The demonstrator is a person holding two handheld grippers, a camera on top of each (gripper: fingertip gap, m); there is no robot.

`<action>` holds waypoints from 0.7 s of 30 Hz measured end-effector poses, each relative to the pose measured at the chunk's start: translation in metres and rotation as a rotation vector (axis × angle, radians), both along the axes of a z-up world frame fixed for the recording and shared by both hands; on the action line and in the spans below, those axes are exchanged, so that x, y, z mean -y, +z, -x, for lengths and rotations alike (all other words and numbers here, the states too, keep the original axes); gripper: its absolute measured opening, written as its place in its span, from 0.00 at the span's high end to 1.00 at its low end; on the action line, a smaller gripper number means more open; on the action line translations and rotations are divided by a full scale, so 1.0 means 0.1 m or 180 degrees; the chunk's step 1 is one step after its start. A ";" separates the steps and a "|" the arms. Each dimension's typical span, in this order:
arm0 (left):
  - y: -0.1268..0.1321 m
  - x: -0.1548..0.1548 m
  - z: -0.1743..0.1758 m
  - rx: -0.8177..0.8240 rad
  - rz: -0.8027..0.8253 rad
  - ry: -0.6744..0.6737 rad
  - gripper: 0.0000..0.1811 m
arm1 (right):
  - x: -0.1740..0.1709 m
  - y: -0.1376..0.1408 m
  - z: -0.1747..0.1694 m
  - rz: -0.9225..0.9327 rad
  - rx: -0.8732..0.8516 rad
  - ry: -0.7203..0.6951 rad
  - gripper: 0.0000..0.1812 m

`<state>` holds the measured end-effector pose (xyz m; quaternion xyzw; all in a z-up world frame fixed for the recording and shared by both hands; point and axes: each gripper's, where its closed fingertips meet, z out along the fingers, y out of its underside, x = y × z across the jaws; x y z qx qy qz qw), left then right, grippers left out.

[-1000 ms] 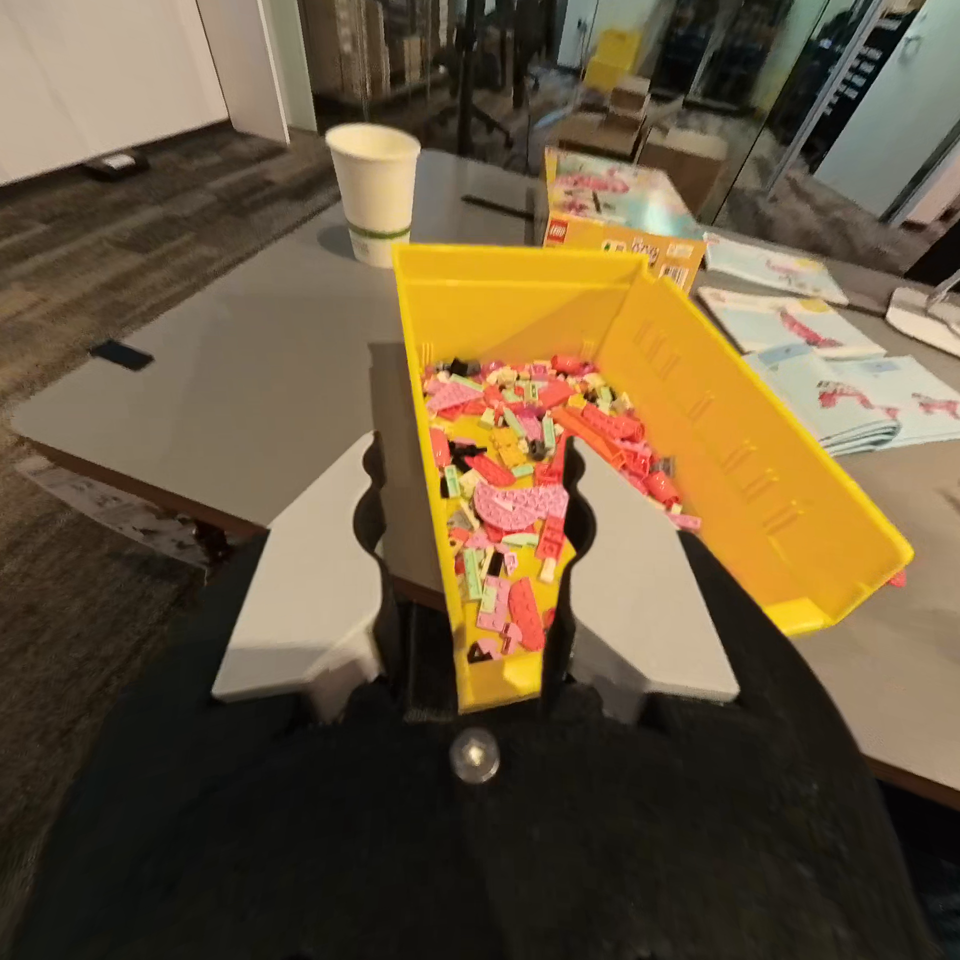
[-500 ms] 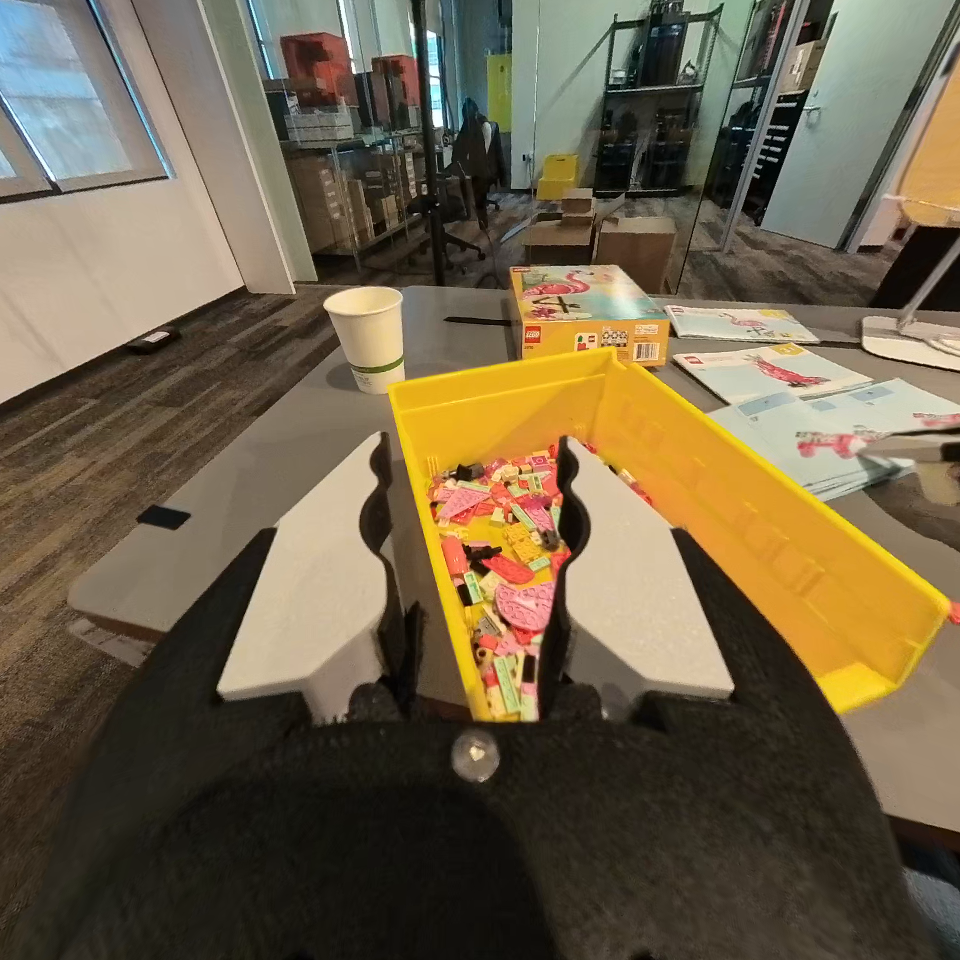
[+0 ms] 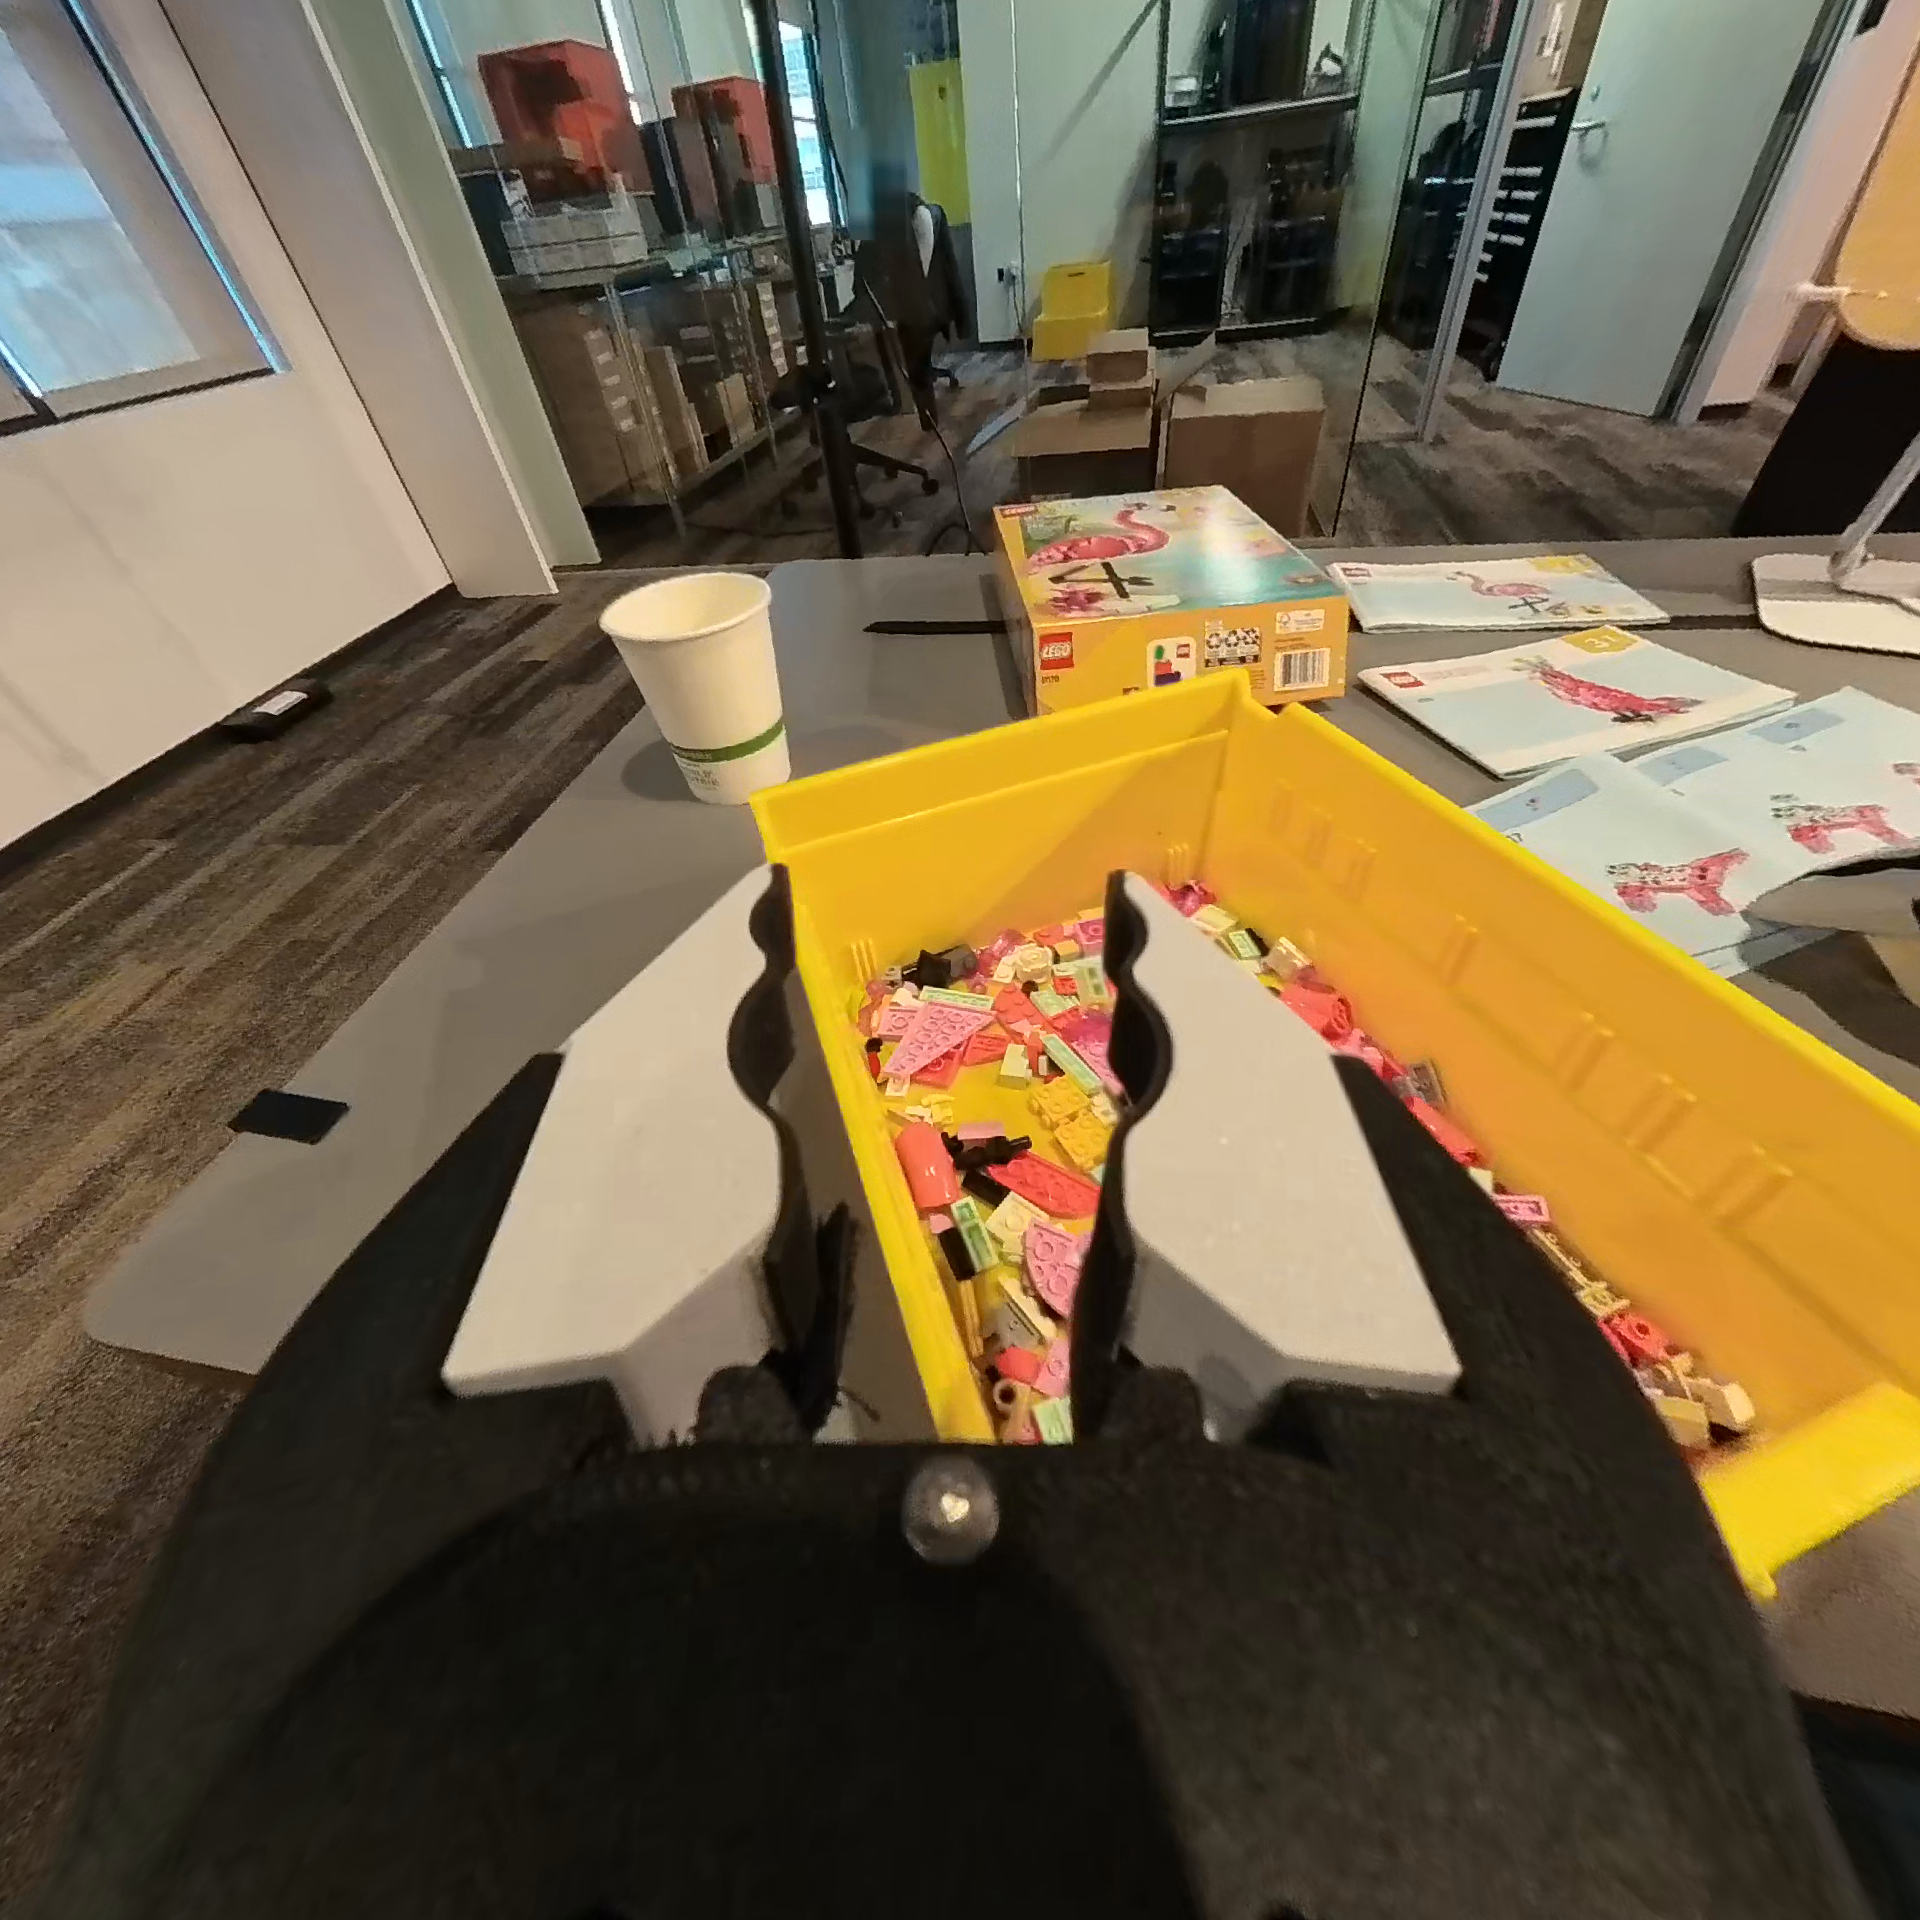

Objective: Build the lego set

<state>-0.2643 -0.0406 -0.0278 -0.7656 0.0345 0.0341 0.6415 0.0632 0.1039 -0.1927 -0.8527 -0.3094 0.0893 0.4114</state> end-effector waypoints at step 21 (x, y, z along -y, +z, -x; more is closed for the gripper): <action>0.55 -0.04 -0.22 -0.0157 -0.0552 0.0064 0.71 | 0.78 1.07 0.30 -0.1905 -0.0777 0.0785 0.91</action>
